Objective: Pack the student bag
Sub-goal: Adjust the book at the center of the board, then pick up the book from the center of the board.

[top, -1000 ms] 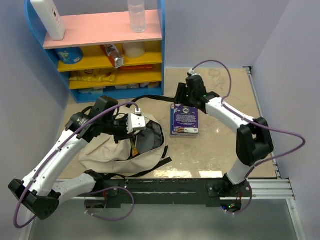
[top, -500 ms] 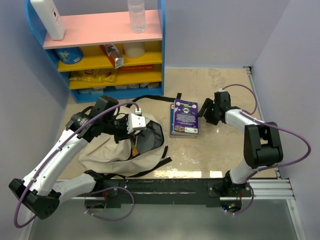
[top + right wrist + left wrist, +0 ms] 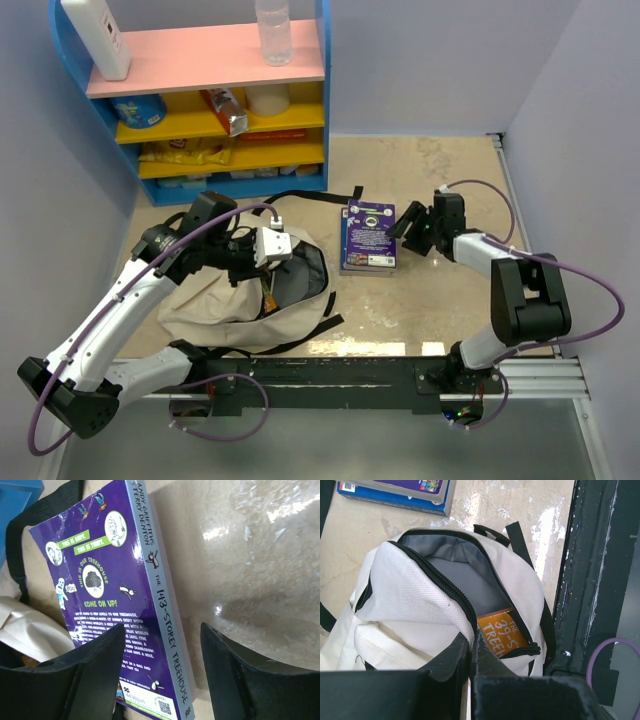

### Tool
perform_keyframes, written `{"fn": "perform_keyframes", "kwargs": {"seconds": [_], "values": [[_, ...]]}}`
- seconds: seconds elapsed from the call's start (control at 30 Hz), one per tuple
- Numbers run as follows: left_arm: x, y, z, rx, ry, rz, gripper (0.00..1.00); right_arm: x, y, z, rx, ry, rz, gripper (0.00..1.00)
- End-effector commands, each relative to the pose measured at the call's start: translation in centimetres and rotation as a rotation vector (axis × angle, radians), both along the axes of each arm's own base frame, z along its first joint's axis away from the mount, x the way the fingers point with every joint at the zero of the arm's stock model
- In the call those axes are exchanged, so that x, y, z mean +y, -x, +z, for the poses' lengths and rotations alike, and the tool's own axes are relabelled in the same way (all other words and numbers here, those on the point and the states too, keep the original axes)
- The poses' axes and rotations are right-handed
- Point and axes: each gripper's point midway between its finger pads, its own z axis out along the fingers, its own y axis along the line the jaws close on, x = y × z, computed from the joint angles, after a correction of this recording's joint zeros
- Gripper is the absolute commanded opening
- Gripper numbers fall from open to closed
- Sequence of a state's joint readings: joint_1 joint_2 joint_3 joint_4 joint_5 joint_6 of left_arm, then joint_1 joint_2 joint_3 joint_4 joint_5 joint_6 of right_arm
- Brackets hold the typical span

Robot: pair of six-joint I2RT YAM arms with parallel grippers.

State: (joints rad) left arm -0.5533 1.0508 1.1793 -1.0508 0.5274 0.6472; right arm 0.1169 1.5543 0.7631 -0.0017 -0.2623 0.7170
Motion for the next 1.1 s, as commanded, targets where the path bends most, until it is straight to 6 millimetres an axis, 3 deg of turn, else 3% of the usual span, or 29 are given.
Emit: {"fn": "perform_keyframes", "kwargs": {"seconds": [0.0, 0.03, 0.23, 0.47, 0.57, 0.6, 0.7, 0.73, 0.8, 1.0, 1.07], "values": [[-1.8, -0.1, 2.2, -0.057, 0.101, -0.053, 0.0, 1.6, -0.3, -0.1, -0.027, -0.12, 0.009, 0.64], [-1.7, -0.1, 2.1, -0.054, 0.099, -0.051, 0.0, 1.5, 0.2, -1.0, -0.002, -0.131, -0.005, 0.62], [-1.7, -0.1, 2.0, -0.052, 0.096, -0.051, 0.0, 1.6, 0.3, -2.1, 0.007, -0.148, -0.022, 0.47], [-1.7, -0.1, 2.0, -0.052, 0.096, -0.051, 0.0, 0.8, 0.3, -0.8, -0.012, -0.118, -0.061, 0.17], [-1.7, -0.1, 2.0, -0.05, 0.096, -0.049, 0.0, -0.4, 0.2, 1.4, -0.054, -0.064, -0.097, 0.05], [-1.7, -0.1, 2.0, -0.05, 0.096, -0.049, 0.01, -0.6, 0.0, 3.0, -0.096, -0.061, -0.102, 0.01], [-1.8, -0.1, 2.0, -0.048, 0.098, -0.052, 0.0, -1.5, -0.1, 4.8, -0.13, -0.015, -0.123, 0.0], [-1.8, -0.2, 2.0, -0.05, 0.099, -0.051, 0.01, -1.6, -0.5, 6.3, -0.178, -0.007, -0.116, 0.0], [-1.8, -0.2, 2.1, -0.051, 0.099, -0.052, 0.01, -1.8, 0.1, 6.4, -0.156, 0.012, -0.11, 0.0], [-1.9, -0.1, 2.1, -0.047, 0.102, -0.054, 0.01, 1.0, 1.2, 10.3, -0.226, -0.166, -0.03, 0.0], [-1.8, -0.1, 2.0, -0.047, 0.099, -0.052, 0.01, 3.0, 1.6, 12.9, -0.294, -0.287, 0.046, 0.0]]}}
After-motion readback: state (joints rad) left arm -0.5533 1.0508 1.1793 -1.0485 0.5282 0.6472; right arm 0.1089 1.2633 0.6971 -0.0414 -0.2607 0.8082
